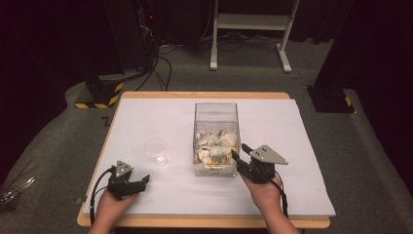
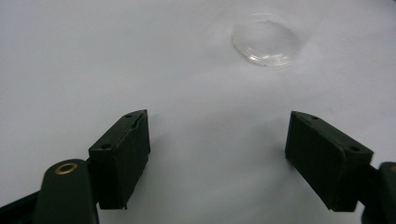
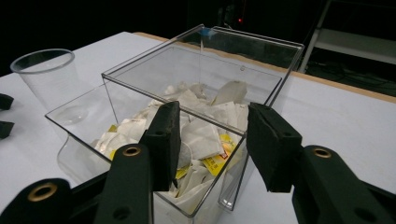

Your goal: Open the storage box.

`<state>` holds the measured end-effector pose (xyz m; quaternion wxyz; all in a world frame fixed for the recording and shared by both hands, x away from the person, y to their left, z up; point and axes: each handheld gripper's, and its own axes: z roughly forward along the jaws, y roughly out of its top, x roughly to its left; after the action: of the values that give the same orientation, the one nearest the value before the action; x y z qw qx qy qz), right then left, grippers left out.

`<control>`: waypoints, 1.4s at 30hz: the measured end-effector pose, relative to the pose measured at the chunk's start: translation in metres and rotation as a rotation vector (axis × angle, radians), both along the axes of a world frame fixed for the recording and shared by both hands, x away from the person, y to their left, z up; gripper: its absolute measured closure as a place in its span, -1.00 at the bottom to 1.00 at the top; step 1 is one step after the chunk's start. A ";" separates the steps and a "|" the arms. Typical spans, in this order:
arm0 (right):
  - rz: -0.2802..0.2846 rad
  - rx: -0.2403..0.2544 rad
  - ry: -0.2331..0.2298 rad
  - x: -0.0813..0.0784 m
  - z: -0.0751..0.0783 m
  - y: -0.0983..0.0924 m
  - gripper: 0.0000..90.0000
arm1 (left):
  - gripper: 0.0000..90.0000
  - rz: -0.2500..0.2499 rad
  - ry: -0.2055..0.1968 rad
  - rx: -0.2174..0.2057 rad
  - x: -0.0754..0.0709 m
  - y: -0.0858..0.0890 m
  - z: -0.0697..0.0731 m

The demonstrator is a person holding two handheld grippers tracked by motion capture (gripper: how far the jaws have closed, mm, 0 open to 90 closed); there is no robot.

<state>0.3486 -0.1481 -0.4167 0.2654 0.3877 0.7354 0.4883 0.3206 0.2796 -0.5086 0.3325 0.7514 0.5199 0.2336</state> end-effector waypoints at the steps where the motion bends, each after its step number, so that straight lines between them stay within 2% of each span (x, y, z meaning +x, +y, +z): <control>1: -0.003 -0.004 0.000 0.001 -0.001 0.001 0.25 | -0.51 0.000 0.000 -0.001 0.000 0.000 0.000; 9: -0.025 -0.024 0.013 0.004 -0.010 0.004 0.34 | -0.51 -0.001 0.000 0.000 0.000 0.000 0.000; 18: -0.042 -0.023 0.043 0.006 -0.022 0.003 0.42 | -0.50 0.000 -0.001 0.002 0.000 0.000 0.000; 42: -0.052 -0.024 0.066 0.008 -0.032 0.004 0.44 | -0.51 -0.002 0.001 -0.001 0.000 0.000 0.000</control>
<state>0.3563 -0.1437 -0.4491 0.2583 0.4191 0.7393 0.4594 0.3207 0.2798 -0.5085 0.3328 0.7519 0.5193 0.2327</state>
